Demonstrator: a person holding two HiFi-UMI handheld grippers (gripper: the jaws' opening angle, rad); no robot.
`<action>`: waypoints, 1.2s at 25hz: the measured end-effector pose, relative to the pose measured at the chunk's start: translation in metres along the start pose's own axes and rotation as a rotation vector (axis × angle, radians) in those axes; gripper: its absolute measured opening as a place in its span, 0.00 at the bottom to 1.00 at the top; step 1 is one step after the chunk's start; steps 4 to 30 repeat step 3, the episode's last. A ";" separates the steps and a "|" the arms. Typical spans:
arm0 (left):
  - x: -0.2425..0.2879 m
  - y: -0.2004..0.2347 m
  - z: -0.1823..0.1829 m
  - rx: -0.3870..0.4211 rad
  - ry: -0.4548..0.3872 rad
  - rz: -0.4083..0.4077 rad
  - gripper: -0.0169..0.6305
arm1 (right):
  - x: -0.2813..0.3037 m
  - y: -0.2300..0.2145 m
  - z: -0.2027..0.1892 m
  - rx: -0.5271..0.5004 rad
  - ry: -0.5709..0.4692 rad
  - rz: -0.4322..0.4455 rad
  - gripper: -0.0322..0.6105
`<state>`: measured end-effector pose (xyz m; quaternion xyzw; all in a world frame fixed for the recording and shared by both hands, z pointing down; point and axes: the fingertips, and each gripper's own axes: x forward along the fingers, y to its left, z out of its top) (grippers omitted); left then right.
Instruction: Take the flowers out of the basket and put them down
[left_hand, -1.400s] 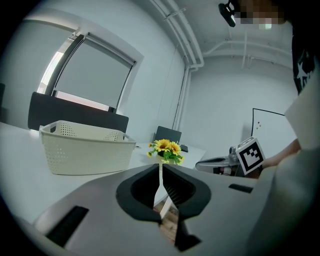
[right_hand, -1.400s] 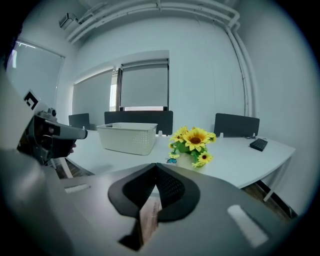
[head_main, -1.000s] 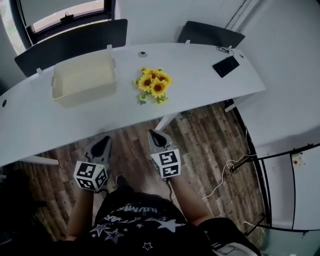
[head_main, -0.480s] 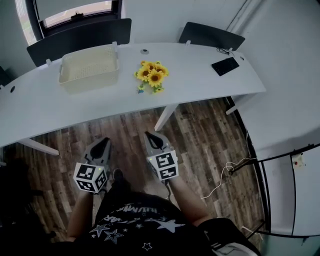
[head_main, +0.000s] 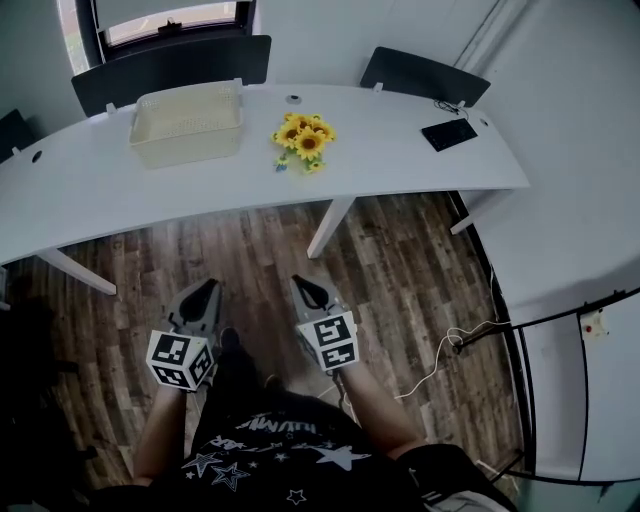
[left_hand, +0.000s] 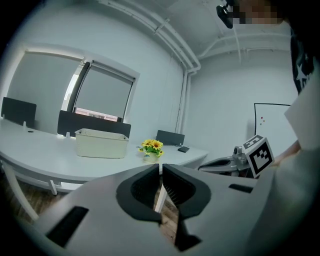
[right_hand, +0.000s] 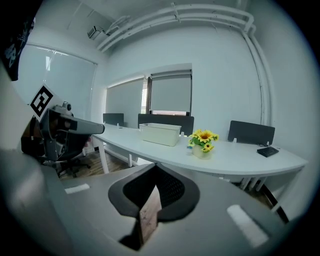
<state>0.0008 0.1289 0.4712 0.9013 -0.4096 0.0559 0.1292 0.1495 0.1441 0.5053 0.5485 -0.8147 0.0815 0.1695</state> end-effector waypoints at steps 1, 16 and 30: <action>-0.003 -0.003 -0.001 0.002 -0.002 0.001 0.07 | -0.004 0.002 -0.003 0.001 0.002 0.001 0.05; -0.011 -0.010 -0.005 0.005 -0.004 0.002 0.07 | -0.011 0.005 -0.009 0.004 0.007 0.003 0.05; -0.011 -0.010 -0.005 0.005 -0.004 0.002 0.07 | -0.011 0.005 -0.009 0.004 0.007 0.003 0.05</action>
